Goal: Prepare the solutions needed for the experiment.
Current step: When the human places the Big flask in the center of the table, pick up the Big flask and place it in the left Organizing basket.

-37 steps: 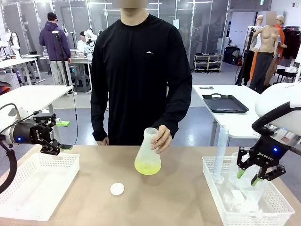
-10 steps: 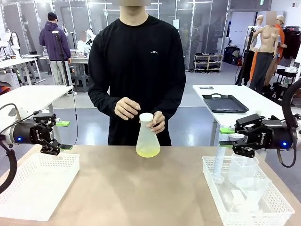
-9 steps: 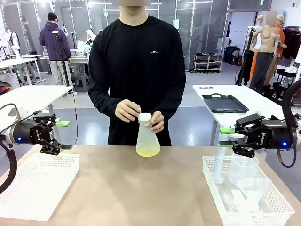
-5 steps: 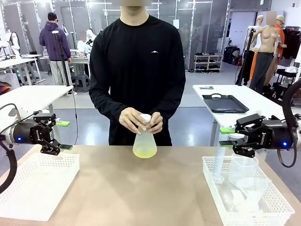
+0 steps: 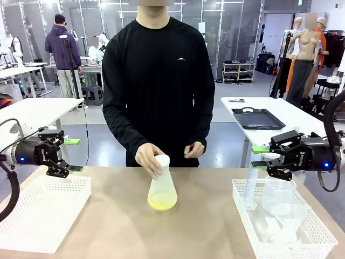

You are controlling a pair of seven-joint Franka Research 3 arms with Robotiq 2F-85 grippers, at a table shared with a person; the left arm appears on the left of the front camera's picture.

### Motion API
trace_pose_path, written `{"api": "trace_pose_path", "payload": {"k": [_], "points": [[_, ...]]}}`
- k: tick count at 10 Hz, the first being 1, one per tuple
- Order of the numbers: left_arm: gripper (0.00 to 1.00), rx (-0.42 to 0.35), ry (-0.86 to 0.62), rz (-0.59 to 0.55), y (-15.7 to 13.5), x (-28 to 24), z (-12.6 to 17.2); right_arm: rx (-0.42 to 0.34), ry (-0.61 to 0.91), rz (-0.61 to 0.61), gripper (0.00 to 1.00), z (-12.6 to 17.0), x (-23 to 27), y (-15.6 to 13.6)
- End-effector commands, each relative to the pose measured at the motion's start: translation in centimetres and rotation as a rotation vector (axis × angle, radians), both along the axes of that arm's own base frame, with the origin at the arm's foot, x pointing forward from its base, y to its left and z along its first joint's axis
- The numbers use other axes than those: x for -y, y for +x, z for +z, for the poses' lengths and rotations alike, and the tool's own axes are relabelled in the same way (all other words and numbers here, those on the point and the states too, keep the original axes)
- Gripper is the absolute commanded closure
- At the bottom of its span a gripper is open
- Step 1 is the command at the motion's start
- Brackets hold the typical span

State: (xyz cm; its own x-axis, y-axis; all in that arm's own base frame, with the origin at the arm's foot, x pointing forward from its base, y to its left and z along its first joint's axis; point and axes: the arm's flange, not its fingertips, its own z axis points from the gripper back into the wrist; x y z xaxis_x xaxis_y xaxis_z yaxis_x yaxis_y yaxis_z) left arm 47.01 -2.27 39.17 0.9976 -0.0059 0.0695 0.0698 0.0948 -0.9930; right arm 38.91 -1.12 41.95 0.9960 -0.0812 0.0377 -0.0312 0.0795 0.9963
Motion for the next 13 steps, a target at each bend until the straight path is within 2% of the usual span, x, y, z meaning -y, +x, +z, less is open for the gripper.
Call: {"api": "trace_pose_path", "payload": {"k": [1, 7, 9, 10, 11, 12, 13], "points": [[0.0, 0.009, 0.013, 0.009, 0.0, 0.2, 0.1, 0.018, 0.004, 0.002, 0.54, 0.0, 0.1, -0.1], [0.0, 0.0, 0.0, 0.0, 0.0, 0.0, 0.0, 0.018, 0.004, 0.002, 0.54, 0.0, 0.1, -0.1], [0.0, 0.124, -0.019, -0.017, -0.1, 0.3, 0.6, 0.018, 0.004, 0.002, 0.54, 0.0, 0.1, -0.1], [0.0, 0.275, 0.012, -0.024, -0.2, 0.5, 1.3, 0.018, 0.004, 0.002, 0.54, 0.0, 0.1, -0.1], [0.0, 0.387, 0.015, -0.06, -0.1, 0.7, 1.9, 0.018, 0.004, 0.002, 0.54, 0.0, 0.1, -0.1], [0.0, 0.487, 0.033, -0.085, 0.1, 0.9, 2.3, 0.018, 0.004, 0.002, 0.54, 0.0, 0.1, -0.1], [0.0, 0.55, 0.008, -0.123, 0.1, 1.3, 2.5, 0.018, 0.004, 0.002, 0.54, 0.0, 0.1, -0.1]]}}
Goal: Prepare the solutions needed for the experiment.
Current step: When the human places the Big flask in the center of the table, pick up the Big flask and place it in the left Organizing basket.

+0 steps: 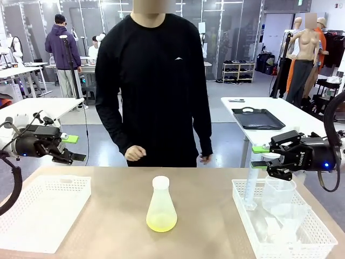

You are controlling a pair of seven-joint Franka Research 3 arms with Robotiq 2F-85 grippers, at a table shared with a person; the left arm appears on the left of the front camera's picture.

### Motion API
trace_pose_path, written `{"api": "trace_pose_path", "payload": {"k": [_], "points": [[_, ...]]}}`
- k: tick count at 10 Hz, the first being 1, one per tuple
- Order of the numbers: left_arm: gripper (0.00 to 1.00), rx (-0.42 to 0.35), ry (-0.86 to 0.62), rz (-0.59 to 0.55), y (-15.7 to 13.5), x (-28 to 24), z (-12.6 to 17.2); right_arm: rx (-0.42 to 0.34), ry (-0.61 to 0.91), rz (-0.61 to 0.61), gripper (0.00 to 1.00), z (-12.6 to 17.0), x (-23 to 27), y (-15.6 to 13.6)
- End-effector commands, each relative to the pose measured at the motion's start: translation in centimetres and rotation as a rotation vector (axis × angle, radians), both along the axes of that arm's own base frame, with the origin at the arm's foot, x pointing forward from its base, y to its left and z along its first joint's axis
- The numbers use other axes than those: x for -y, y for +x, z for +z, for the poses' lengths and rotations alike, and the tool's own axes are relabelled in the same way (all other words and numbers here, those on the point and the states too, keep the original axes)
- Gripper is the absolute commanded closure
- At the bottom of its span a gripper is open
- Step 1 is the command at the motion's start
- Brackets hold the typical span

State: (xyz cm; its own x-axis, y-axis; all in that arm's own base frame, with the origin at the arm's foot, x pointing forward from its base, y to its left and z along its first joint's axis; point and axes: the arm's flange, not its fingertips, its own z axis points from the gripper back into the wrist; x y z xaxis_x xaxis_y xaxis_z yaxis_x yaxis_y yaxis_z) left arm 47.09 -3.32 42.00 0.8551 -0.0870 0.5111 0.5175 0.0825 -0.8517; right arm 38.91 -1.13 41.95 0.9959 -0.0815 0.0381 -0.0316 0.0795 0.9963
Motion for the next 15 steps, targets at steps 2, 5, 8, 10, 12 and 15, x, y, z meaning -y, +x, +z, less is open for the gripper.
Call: {"api": "trace_pose_path", "payload": {"k": [2, 5, 8, 10, 12, 15], "points": [[0.0, 0.0, 0.0, 0.0, 0.0, 0.0, 0.0, 0.018, 0.004, 0.003, 0.54, 0.0, 0.1, -0.1], [0.0, 0.0, 0.0, 0.0, 0.0, 0.0, 0.0, 0.018, 0.004, 0.003, 0.54, 0.0, 0.1, -0.1], [0.0, 0.441, 0.036, -0.112, 0.5, 0.6, -0.7, 0.018, 0.004, 0.003, 0.54, 0.0, 0.1, -0.1], [0.0, 0.688, 0.156, -0.188, 1.3, 0.4, -2.0, 0.018, 0.004, 0.003, 0.54, 0.0, 0.1, -0.1], [0.0, 0.525, 0.09, -0.188, 0.4, 0.7, -0.7, 0.018, 0.004, 0.003, 0.54, 0.0, 0.1, -0.1], [0.0, 0.525, 0.09, -0.188, 0.4, 0.7, -0.7, 0.018, 0.004, 0.003, 0.54, 0.0, 0.1, -0.1]]}}
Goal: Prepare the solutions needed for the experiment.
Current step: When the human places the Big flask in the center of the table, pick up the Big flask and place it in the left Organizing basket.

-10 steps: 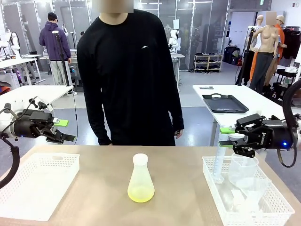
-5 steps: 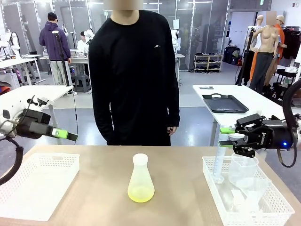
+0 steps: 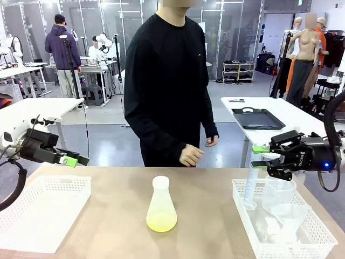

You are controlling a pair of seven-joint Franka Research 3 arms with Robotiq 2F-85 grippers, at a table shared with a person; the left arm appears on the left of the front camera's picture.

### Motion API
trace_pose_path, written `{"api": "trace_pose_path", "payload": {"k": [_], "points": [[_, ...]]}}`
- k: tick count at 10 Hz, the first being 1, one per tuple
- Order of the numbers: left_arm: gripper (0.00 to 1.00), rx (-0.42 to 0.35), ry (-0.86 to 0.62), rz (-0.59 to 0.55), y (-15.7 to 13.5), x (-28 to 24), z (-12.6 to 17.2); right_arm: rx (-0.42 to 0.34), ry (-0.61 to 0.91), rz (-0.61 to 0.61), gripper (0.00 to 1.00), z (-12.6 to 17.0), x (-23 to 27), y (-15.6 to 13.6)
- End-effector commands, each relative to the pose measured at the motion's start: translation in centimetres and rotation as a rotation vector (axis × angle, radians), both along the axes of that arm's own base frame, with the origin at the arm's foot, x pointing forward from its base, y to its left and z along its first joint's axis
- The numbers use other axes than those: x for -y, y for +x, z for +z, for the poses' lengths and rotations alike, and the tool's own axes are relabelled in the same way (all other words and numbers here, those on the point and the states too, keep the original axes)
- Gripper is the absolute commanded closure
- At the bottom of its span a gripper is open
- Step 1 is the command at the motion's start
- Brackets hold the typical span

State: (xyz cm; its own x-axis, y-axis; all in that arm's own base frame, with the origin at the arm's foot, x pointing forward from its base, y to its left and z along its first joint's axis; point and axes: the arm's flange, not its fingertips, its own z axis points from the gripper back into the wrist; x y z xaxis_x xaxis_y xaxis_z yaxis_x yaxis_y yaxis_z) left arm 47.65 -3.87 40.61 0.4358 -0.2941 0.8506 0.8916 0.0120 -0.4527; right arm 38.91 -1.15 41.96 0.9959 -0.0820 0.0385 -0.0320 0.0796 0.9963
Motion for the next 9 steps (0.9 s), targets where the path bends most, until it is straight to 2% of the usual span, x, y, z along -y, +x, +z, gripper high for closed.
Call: {"api": "trace_pose_path", "payload": {"k": [1, 2, 3, 4, 5, 6, 7, 9], "points": [[0.0, 0.028, 0.001, -0.003, 0.1, -0.1, -0.1, 0.017, 0.004, 0.003, 0.54, 0.0, 0.0, -0.1], [0.0, 0.086, -0.028, -0.066, 0.8, 0.3, -0.5, 0.017, 0.004, 0.003, 0.54, 0.0, 0.0, -0.1], [0.0, 0.184, -0.059, -0.093, 1.1, 0.1, -0.9, 0.017, 0.004, 0.003, 0.54, 0.0, 0.0, -0.1], [0.0, 0.268, -0.079, -0.16, 0.5, 0.2, -1.0, 0.017, 0.004, 0.003, 0.54, 0.0, 0.0, -0.1], [0.0, 0.358, -0.049, -0.161, 0.1, 0.2, -1.1, 0.017, 0.004, 0.003, 0.54, 0.0, 0.0, -0.1], [0.0, 0.395, -0.039, -0.176, 0.1, 0.0, -0.9, 0.017, 0.004, 0.003, 0.54, 0.0, 0.0, -0.1], [0.0, 0.262, -0.044, -0.111, 0.3, 0.4, -0.8, 0.017, 0.004, 0.003, 0.54, 0.0, 0.0, -0.1], [0.0, 0.262, -0.044, -0.111, 0.3, 0.4, -0.8, 0.017, 0.004, 0.003, 0.54, 0.0, 0.0, -0.1]]}}
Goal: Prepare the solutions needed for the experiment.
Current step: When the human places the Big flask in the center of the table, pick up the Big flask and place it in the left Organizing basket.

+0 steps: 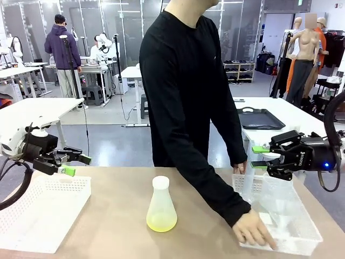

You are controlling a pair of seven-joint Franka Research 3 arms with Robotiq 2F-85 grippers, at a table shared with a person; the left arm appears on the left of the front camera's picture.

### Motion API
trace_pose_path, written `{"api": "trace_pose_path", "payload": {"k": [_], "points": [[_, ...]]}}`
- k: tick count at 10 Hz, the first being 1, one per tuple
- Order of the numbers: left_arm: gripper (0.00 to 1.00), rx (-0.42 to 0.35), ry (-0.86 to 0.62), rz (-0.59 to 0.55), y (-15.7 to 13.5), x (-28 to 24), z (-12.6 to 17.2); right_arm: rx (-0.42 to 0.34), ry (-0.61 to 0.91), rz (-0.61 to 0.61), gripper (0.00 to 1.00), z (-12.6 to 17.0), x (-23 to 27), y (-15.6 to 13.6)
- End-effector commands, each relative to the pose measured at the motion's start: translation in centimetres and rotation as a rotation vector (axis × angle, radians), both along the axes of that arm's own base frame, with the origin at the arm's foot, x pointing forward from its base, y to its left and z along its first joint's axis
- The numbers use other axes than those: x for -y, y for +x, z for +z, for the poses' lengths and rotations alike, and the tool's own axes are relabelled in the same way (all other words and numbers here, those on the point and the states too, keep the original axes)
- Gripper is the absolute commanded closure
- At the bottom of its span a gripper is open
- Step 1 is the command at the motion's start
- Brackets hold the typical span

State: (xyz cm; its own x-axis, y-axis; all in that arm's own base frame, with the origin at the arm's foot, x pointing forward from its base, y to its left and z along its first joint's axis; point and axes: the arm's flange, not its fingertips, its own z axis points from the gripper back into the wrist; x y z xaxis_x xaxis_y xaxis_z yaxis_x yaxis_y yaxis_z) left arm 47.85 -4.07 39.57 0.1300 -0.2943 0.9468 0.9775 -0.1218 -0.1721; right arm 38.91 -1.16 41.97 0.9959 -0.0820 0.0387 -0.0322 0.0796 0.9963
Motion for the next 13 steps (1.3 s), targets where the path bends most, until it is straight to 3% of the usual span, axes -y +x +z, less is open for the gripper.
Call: {"api": "trace_pose_path", "payload": {"k": [1, 3, 4, 6, 7, 8, 9, 10, 11, 13], "points": [[0.0, -0.033, -0.004, 0.016, 0.1, 0.2, 0.2, 0.017, 0.004, 0.003, 0.54, 0.0, 0.0, -0.1], [0.0, -0.016, 0.003, 0.005, 0.0, 0.0, 0.0, 0.017, 0.004, 0.003, 0.54, 0.0, 0.0, -0.1], [0.0, 0.092, -0.007, 0.005, 0.3, 0.3, -0.1, 0.017, 0.004, 0.003, 0.54, 0.0, 0.0, -0.1], [0.0, 0.194, -0.009, 0.006, 0.5, 0.9, -0.8, 0.017, 0.004, 0.003, 0.54, 0.0, 0.0, -0.1], [0.0, 0.225, -0.031, 0.042, 0.6, 1.2, -1.0, 0.017, 0.004, 0.003, 0.54, 0.0, 0.0, -0.1], [0.0, 0.323, -0.045, 0.12, 0.4, 1.3, -0.8, 0.017, 0.004, 0.003, 0.54, 0.0, 0.0, -0.1], [0.0, 0.285, -0.032, 0.119, 0.1, 0.9, -0.4, 0.017, 0.004, 0.003, 0.54, 0.0, 0.0, -0.1], [0.0, 0.227, -0.029, 0.047, 1.0, 0.4, -0.3, 0.017, 0.004, 0.003, 0.54, 0.0, 0.0, -0.1], [0.0, 0.227, -0.029, 0.047, 1.0, 0.4, -0.3, 0.017, 0.004, 0.003, 0.54, 0.0, 0.0, -0.1], [0.0, 0.315, 0.009, 0.14, 1.1, 2.3, -0.5, 0.017, 0.004, 0.003, 0.54, 0.0, 0.0, -0.1]]}}
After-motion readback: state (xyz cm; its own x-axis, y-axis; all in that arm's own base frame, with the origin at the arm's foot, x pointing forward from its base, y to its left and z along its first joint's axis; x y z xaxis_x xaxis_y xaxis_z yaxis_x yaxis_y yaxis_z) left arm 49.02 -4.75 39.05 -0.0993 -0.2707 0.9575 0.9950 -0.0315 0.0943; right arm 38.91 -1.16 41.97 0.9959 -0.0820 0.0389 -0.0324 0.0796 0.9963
